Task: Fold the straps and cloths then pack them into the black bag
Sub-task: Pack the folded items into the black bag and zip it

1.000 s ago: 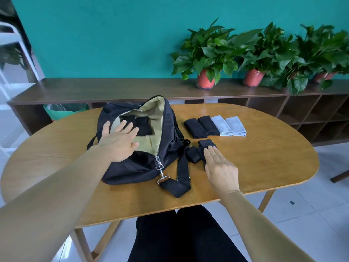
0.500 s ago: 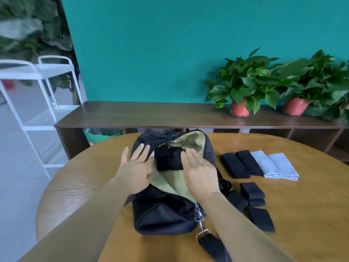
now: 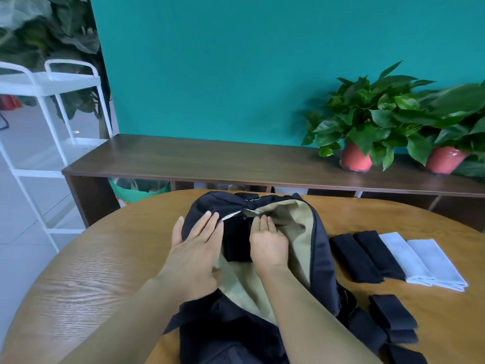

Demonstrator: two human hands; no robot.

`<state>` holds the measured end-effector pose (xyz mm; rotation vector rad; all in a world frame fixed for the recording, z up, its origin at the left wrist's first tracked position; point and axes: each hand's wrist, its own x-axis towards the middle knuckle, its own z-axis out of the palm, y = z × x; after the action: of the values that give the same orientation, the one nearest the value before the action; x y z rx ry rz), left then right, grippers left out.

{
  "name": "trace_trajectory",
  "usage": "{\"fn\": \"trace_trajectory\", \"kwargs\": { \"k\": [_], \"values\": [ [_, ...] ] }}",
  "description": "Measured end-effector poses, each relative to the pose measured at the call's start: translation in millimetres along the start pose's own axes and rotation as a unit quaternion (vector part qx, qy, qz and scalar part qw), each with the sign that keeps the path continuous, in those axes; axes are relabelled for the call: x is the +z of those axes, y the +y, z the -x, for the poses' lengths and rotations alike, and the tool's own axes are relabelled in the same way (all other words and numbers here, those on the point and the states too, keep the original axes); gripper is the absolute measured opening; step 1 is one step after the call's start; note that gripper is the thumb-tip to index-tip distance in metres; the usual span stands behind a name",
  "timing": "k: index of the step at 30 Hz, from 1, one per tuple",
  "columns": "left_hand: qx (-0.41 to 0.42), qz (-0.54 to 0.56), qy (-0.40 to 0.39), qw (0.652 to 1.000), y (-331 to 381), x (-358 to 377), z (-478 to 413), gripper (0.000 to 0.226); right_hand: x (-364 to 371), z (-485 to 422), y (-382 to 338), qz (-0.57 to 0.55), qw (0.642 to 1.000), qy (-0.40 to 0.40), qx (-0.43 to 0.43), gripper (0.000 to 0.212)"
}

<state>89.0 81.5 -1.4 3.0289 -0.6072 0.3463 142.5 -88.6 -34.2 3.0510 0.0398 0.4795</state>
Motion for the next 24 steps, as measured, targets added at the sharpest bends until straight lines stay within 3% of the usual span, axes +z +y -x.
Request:
{"fn": "trace_trajectory", "kwargs": {
  "k": [3,9,13,17,24],
  "values": [
    [0.007,-0.002,0.021,1.0,-3.5,11.2,-0.2,0.093,9.1,-9.4,-3.9,-0.001,1.0,0.012,-0.003,0.05],
    [0.003,0.005,0.019,1.0,-1.9,20.6,0.3,0.096,29.2,-20.4,-9.4,-0.009,0.999,-0.041,0.007,0.042],
    [0.0,0.02,0.013,1.0,-2.1,20.5,2.2,0.095,19.2,-20.5,-13.1,-0.025,0.995,-0.085,0.049,0.053],
    [-0.009,0.035,0.0,0.999,1.9,16.4,1.1,0.095,19.2,-19.0,-6.8,-0.023,0.992,-0.126,0.012,0.056],
    [-0.009,0.019,-0.001,1.0,-0.2,16.4,4.2,0.096,15.9,-20.2,-8.1,-0.021,0.995,-0.1,0.01,0.054]
  ]
}}
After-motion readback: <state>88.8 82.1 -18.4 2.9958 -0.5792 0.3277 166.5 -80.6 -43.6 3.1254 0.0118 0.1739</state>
